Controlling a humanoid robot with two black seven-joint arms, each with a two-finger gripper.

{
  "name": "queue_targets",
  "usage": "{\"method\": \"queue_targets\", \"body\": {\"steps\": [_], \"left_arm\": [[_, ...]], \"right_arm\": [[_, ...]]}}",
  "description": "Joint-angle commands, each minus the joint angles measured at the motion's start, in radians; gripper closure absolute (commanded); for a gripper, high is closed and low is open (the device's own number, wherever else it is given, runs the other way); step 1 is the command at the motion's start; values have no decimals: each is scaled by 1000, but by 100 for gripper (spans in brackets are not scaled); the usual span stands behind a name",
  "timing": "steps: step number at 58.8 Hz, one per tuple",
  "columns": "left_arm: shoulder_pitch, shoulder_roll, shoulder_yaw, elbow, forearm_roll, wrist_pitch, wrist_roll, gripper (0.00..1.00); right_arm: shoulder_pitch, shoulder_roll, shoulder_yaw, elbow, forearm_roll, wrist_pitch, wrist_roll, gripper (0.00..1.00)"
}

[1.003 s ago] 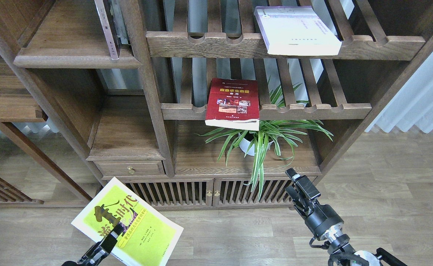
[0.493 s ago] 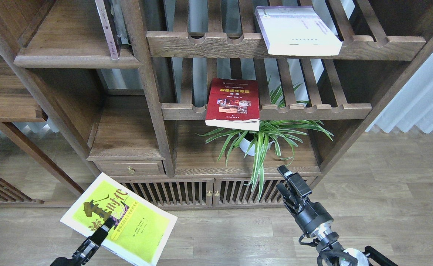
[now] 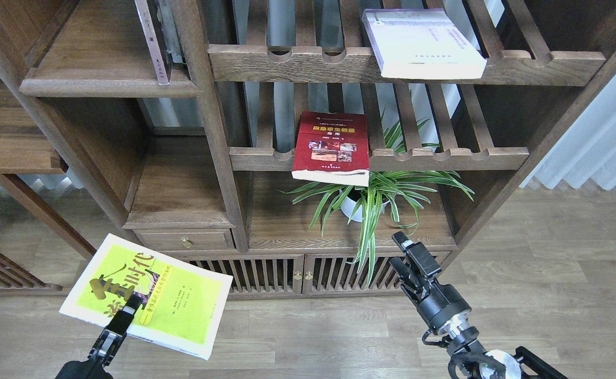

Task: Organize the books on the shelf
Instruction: 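Carry the yellow book with the left gripper away from the right gripper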

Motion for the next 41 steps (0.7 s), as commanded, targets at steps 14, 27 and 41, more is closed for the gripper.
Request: {"method": "queue_targets", "body": {"steps": [14,27,41], "left_arm": [[42,0,-31,3,-7,0,21,95],[71,0,-173,-9,50,0,44,95],[148,0,-166,-15,44,0,120,96]], "right_arm": [[-7,0,2,3,3,0,1,2],[1,30,2,2,1,0,1,2],[3,64,2,2,-3,0,-1,2]]}}
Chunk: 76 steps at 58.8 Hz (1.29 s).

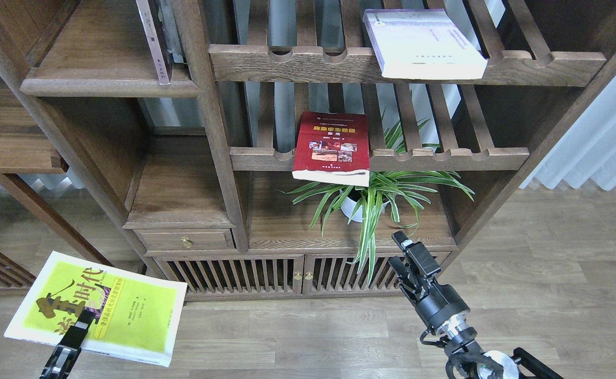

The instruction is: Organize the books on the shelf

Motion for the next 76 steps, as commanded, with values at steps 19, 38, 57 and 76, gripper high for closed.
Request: {"method": "queue_targets", "body": {"steps": [19,38,57,76], "left_arm": [[88,0,-120,-1,-18,0,40,95],[-61,23,-296,2,-20,0,80,95],[-185,69,-330,0,-83,0,86,95],[-274,182,-330,0,-111,0,89,95]], "right_arm": [[0,-3,0,0,-1,0,0,2],[2,6,0,0,-3,0,-1,2],[0,1,0,0,-1,0,-1,2],[0,3,0,0,-1,0,0,2]]}}
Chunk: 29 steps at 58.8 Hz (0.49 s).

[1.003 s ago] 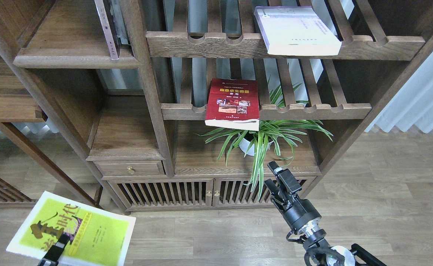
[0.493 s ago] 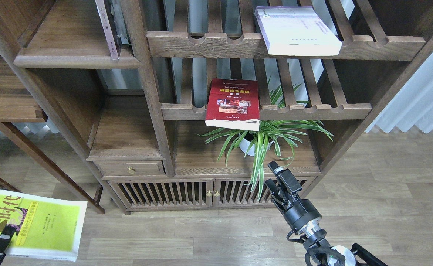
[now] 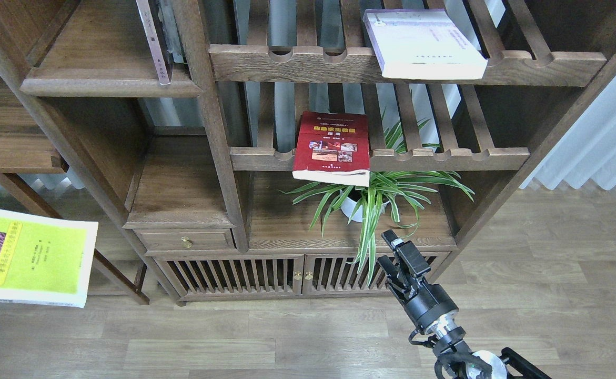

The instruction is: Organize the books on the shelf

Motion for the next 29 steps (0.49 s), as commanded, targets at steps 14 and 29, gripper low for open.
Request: {"method": "queue_targets", "body": {"steps": [14,29], "left_arm": [[-152,204,24,0,-7,0,26,96],[-241,264,70,0,-9,0,106,96]], "right_arm": [[9,5,0,0,0,0,-1,2],[26,8,0,-3,0,0,1,2]]}}
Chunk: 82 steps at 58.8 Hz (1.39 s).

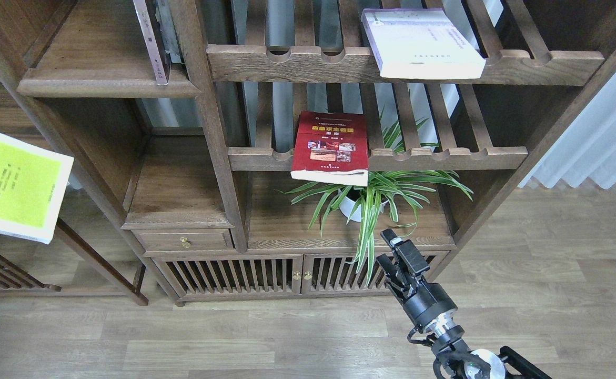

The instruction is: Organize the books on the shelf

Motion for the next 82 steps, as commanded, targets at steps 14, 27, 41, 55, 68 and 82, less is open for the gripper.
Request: {"method": "queue_targets", "body": {"steps": [14,27,41,55,68,82], "left_arm": [[-76,71,91,-1,3,0,59,96],[-136,129,113,-1,4,0,122,96],[-214,218,145,1,4,0,122,96],[-270,255,226,1,9,0,137,96],[-404,325,327,1,9,0,137,96],[-510,359,402,1,7,0,137,96]], "right_arm": [[9,5,0,-15,2,0,1,2],[21,6,0,-22,2,0,1,2],[24,8,0,-22,3,0,1,2],[23,8,0,-20,3,0,1,2],[24,11,0,-20,3,0,1,2],[24,14,0,-20,3,0,1,2]]}}
